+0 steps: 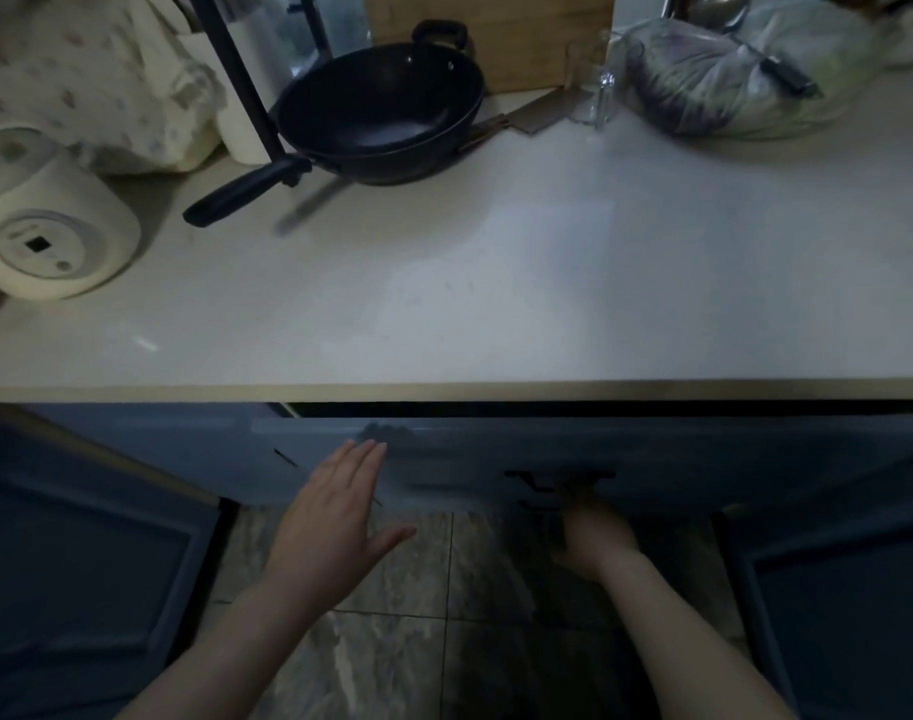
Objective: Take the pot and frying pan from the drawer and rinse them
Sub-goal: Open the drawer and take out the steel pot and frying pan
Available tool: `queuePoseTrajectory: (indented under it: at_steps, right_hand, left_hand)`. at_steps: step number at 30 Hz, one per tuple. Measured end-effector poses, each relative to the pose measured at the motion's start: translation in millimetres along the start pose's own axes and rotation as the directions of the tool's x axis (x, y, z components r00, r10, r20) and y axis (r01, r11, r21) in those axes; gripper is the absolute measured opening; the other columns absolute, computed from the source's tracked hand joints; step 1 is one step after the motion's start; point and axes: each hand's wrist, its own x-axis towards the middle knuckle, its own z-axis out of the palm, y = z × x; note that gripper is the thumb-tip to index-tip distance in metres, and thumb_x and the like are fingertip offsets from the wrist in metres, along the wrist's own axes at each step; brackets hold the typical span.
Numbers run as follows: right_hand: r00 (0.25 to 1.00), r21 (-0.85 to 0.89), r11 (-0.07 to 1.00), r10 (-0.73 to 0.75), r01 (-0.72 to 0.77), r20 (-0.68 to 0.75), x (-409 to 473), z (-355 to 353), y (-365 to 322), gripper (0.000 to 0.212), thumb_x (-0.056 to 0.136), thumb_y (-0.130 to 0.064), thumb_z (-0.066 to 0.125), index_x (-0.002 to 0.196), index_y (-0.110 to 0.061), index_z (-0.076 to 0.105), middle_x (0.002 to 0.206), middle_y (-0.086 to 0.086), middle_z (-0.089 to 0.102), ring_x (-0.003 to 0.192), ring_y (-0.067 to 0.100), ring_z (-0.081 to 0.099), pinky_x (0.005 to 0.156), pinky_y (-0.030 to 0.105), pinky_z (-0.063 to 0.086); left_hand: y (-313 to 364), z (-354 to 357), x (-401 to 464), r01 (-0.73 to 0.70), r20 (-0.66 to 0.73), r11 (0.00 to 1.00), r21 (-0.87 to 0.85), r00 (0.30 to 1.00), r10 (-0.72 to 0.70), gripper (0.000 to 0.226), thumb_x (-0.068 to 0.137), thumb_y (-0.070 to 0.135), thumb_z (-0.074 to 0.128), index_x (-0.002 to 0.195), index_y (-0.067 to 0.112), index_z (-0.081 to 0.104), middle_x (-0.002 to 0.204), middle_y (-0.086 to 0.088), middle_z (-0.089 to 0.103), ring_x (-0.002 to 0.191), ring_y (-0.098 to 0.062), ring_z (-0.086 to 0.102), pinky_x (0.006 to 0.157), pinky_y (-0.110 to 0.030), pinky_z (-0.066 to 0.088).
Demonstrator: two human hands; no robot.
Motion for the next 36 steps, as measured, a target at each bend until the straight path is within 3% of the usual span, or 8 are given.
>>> queuePoseTrajectory:
  at_steps: [7, 9, 11, 14, 19, 25, 32, 36]
  right_hand:
    - [0.999, -0.053, 0.998, -0.034, 0.035, 0.012, -71, 37, -4, 0.097, 0.086, -0.036, 0.065, 0.156, -0.018, 0.001, 0.162, 0.007, 0.007, 0.146, 0.028, 0.021, 0.116, 0.041, 0.030]
    - [0.998, 0.048, 0.997, -0.054, 0.056, -0.029, -103, 41, -5, 0.088, 0.086, -0.038, 0.065, 0.155, -0.020, 0.013, 0.159, 0.004, 0.021, 0.142, 0.025, 0.031, 0.112, 0.038, 0.034]
    - [0.949, 0.129, 0.977, -0.126, 0.169, -0.289, -139, 39, -8, 0.064, 0.084, -0.031, 0.070, 0.141, -0.022, 0.042, 0.139, -0.002, 0.049, 0.126, 0.019, 0.050, 0.102, 0.035, 0.045]
    - [0.713, 0.109, 0.960, -0.112, 0.257, -0.692, -181, 33, -2, 0.055, 0.080, -0.024, 0.075, 0.131, -0.017, 0.054, 0.132, 0.001, 0.053, 0.124, 0.020, 0.050, 0.102, 0.039, 0.041]
    - [0.878, -0.024, 0.998, 0.045, -0.064, -0.477, -213, 36, 25, 0.085, 0.092, -0.072, 0.011, 0.152, -0.014, 0.022, 0.161, 0.006, 0.021, 0.148, 0.021, 0.012, 0.117, 0.041, 0.002]
    - [0.930, -0.043, 0.995, 0.069, -0.090, -0.360, -245, 54, 24, 0.087, 0.092, -0.072, 0.009, 0.154, -0.012, 0.020, 0.162, 0.006, 0.016, 0.150, 0.017, -0.001, 0.119, 0.037, -0.008]
    - [0.938, -0.052, 0.994, 0.072, -0.096, -0.338, -262, 65, 23, 0.089, 0.091, -0.073, 0.007, 0.155, -0.012, 0.013, 0.164, 0.007, 0.010, 0.150, 0.020, 0.004, 0.119, 0.040, -0.006]
    - [0.937, -0.043, 0.997, 0.041, -0.060, -0.348, -266, 66, 26, 0.099, 0.079, -0.081, -0.011, 0.156, -0.019, -0.005, 0.163, -0.001, -0.013, 0.150, 0.016, -0.012, 0.120, 0.040, -0.009]
  left_hand:
    - [7, 3, -35, 0.004, 0.000, 0.999, -0.033, 1.000, -0.004, 0.102, 0.074, 0.082, 0.018, 0.153, 0.019, 0.015, 0.160, 0.004, 0.014, 0.147, -0.013, 0.010, 0.116, -0.027, 0.004]
    - [6, 10, -46, -0.002, 0.033, 1.000, -0.006, 0.999, 0.002, 0.107, 0.071, 0.087, 0.004, 0.154, 0.019, 0.006, 0.160, 0.005, 0.002, 0.148, -0.012, 0.001, 0.115, -0.025, -0.003]
    - [5, 21, -60, 0.002, 0.073, 1.000, -0.007, 0.997, -0.001, 0.113, 0.065, 0.087, -0.008, 0.154, 0.018, 0.004, 0.161, 0.003, 0.000, 0.148, -0.012, -0.001, 0.113, -0.025, -0.006]
    - [4, 36, -84, 0.013, 0.138, 0.999, -0.035, 0.990, -0.008, 0.122, 0.055, 0.088, -0.023, 0.154, 0.018, -0.002, 0.161, 0.003, -0.006, 0.145, -0.009, -0.009, 0.113, -0.025, -0.007]
    - [7, 44, -127, 0.014, 0.241, 0.996, -0.083, 0.970, 0.006, 0.122, 0.050, 0.089, -0.028, 0.150, 0.019, -0.015, 0.151, 0.007, -0.026, 0.141, -0.009, -0.021, 0.109, -0.018, -0.023]
    - [8, 53, -161, -0.016, 0.268, 0.999, -0.052, 0.963, 0.029, 0.104, 0.069, 0.086, -0.011, 0.148, 0.019, -0.015, 0.153, 0.003, -0.026, 0.146, -0.017, -0.016, 0.101, -0.016, -0.031]
    - [9, 48, -179, -0.013, 0.297, 0.995, -0.101, 0.954, 0.042, 0.125, 0.043, 0.090, -0.030, 0.147, 0.020, -0.021, 0.150, 0.005, -0.030, 0.140, -0.009, -0.024, 0.113, -0.027, -0.013]
    - [12, 48, -182, -0.008, 0.282, 0.994, -0.107, 0.959, 0.038, 0.131, 0.043, 0.091, -0.028, 0.151, 0.017, -0.013, 0.151, 0.006, -0.025, 0.139, -0.007, -0.021, 0.112, -0.027, -0.011]
